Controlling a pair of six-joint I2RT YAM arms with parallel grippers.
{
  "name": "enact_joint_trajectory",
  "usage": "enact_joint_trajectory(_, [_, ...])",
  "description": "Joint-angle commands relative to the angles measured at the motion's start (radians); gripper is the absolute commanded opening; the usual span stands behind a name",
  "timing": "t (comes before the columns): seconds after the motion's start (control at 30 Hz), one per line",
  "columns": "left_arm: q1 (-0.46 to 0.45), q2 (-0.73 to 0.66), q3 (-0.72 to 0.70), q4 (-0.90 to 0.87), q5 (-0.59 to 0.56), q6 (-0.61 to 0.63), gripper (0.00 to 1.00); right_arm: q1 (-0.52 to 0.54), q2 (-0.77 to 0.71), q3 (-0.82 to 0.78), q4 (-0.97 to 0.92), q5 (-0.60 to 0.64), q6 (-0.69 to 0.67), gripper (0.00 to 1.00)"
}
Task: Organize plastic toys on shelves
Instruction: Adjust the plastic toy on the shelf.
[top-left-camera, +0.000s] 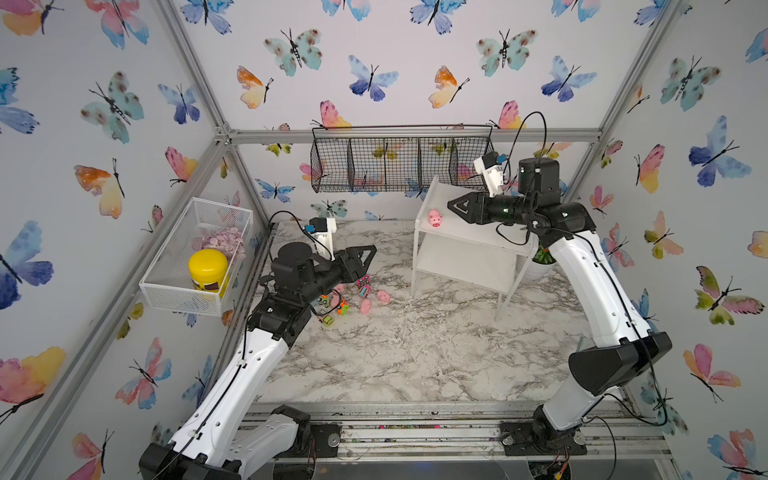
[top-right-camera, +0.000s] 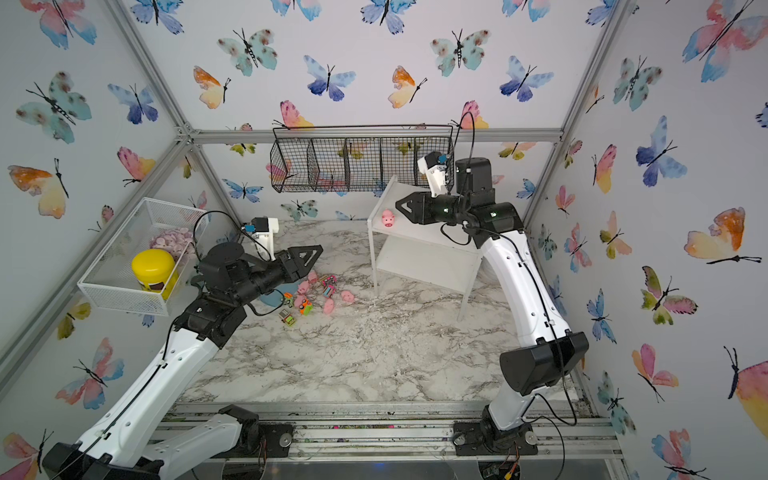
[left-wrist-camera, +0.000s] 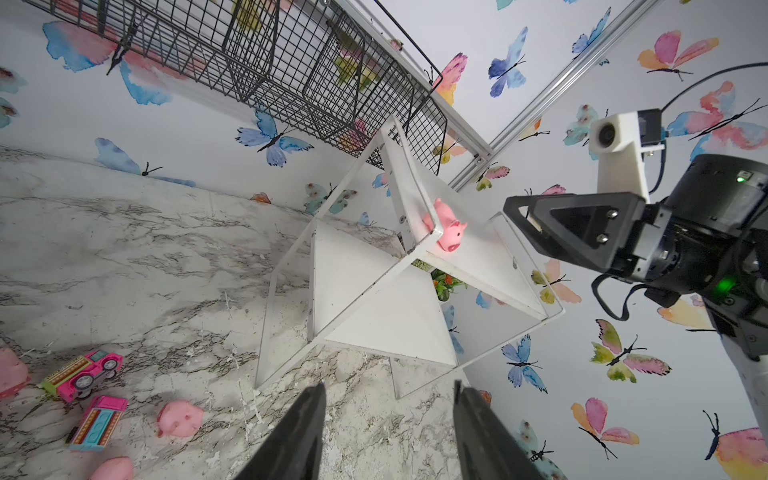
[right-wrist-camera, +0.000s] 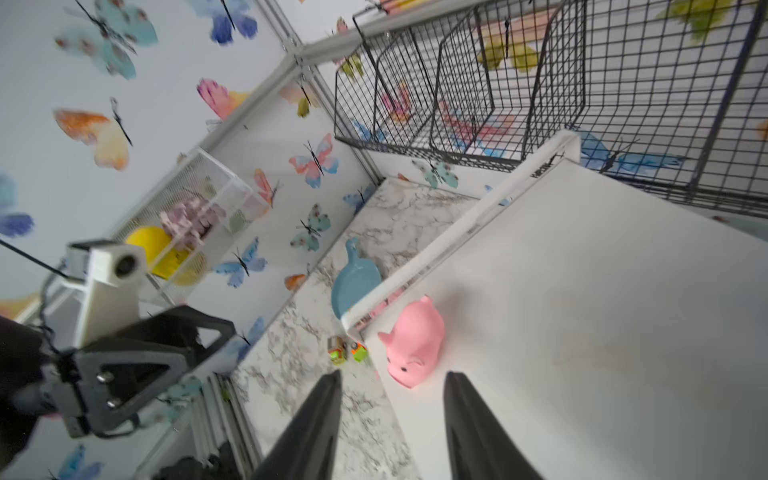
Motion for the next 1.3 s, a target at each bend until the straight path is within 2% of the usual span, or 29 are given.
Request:
enact_joint_trajectory(0.0, [0.005,-0.022,0.014,-0.013,0.01,0.016,0.55,-0.003,0.026,0.054,-0.09,0.056,-0.036,0.34])
enact_joint_trajectory(0.47, [0.005,-0.015,0.017,-0.011,0.009,0.012,0.55,0.007,0.099,0.069,-0.105,0.04,-0.02,0.1])
enact_joint_trajectory(1.27, [0.006,-0.021,0.011,-0.01,0.007,0.01,0.55,0.073,0.084,0.005,-0.095,0.034,0.0,0.06])
